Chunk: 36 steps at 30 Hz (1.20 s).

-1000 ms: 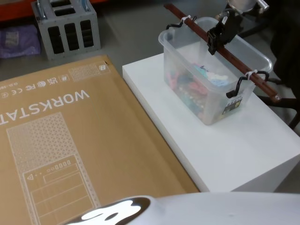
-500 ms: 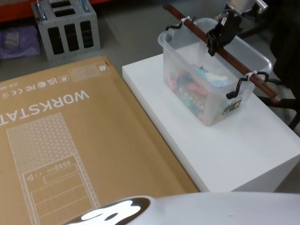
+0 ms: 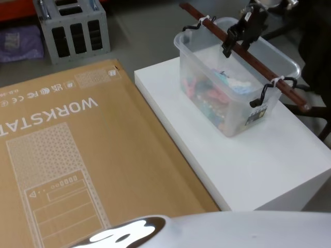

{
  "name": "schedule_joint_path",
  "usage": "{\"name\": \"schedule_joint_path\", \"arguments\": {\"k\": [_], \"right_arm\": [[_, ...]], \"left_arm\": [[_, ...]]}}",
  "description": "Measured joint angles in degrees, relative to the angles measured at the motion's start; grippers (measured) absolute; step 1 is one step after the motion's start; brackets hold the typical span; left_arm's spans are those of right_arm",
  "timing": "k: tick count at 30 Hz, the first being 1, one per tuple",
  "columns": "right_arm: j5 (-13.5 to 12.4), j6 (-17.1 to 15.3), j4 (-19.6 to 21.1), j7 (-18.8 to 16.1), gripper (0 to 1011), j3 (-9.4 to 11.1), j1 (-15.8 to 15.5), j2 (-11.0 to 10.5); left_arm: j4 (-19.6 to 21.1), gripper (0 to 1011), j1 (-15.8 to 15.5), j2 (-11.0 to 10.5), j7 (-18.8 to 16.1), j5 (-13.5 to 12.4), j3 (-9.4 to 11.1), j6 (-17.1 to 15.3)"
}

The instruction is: Use one hand to grasp the basket and place it at the designated location.

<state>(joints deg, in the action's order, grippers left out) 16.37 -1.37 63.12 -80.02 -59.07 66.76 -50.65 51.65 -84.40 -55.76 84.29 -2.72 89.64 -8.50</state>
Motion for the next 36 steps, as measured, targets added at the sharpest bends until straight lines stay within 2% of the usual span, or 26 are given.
{"name": "schedule_joint_path", "arguments": {"k": [2,4,7,8,13,24,36], "right_arm": [[-0.15,-0.19,0.29,0.16,702,0.36,0.01,-0.25],[-0.30,-0.27,0.54,0.21,737,0.58,0.03,-0.42],[-0.59,-0.40,1.27,0.25,868,1.13,0.10,-0.91],[-0.59,-0.40,1.27,0.25,868,1.13,0.10,-0.91],[-1.08,-0.84,2.34,0.25,993,2.09,0.39,-1.90],[-2.74,-1.88,5.73,0.65,1000,5.08,0.66,-5.18],[-3.35,-2.11,7.10,0.99,1000,6.86,0.40,-6.45]], "left_arm": [[0.01,0,0.00,0.00,0.00,0.01,0.00,0.00],[0.01,0,0.00,0.00,0.00,0.00,0.00,0.00],[-0.01,0,0.00,0.00,0.00,0.00,0.00,0.00],[0.00,0,0.00,0.00,0.00,0.00,0.00,0.00],[0.00,0,0.00,0.00,0.00,0.00,0.00,0.00],[0.00,0,0.00,0.00,0.00,0.00,0.00,0.00],[0.00,0,0.00,0.00,0.00,0.00,0.00,0.00]]}}
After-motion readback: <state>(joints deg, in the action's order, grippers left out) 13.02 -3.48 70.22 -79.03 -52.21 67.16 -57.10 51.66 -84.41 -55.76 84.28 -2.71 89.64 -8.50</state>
